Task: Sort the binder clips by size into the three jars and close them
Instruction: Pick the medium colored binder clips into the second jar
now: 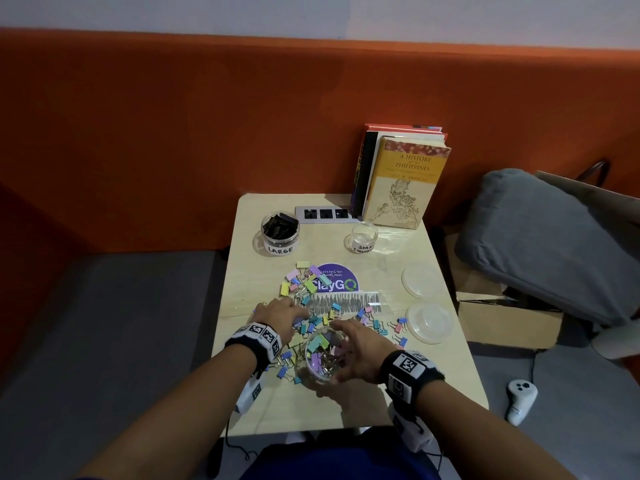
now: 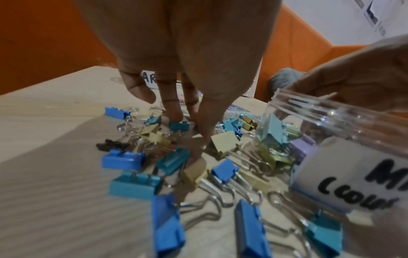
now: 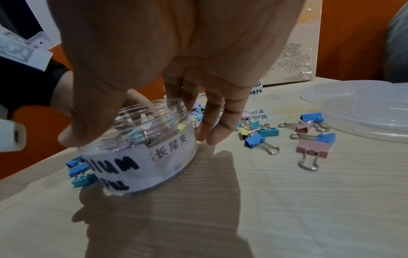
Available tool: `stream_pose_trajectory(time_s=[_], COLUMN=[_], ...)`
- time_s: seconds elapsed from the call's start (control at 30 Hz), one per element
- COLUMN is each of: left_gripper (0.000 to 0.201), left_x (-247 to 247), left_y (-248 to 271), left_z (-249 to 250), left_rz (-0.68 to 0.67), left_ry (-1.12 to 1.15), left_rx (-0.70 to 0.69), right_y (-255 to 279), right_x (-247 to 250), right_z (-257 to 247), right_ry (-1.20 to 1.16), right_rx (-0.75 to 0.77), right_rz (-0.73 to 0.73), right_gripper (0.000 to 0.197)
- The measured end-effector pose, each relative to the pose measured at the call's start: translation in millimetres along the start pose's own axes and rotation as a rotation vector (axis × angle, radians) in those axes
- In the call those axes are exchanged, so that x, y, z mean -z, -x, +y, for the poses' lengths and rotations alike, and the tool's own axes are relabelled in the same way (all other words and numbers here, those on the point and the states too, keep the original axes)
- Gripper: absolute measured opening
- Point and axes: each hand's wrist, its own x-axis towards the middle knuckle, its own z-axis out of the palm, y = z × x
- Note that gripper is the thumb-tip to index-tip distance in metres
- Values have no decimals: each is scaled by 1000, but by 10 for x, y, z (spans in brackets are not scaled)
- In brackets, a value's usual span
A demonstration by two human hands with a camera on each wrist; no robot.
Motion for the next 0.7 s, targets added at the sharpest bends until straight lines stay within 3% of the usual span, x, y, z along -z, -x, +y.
stream_pose_trajectory(time_s=[0.3, 0.47, 0.7], left_gripper=[29, 19, 29], left_x=[10, 62, 184], left_y=[-2, 47, 84], left_z=[-44, -72, -40], left_rz=[105, 70, 61], left_ry=[-50, 31, 274], left_rx=[43, 69, 104], right_y=[-13, -25, -16], right_x=[-20, -46, -34], right_z=[29, 40, 40], right_ry=[-7, -17, 4], right_rx=[4, -7, 9], right_rz=[11, 21, 21], right_gripper=[112, 112, 110])
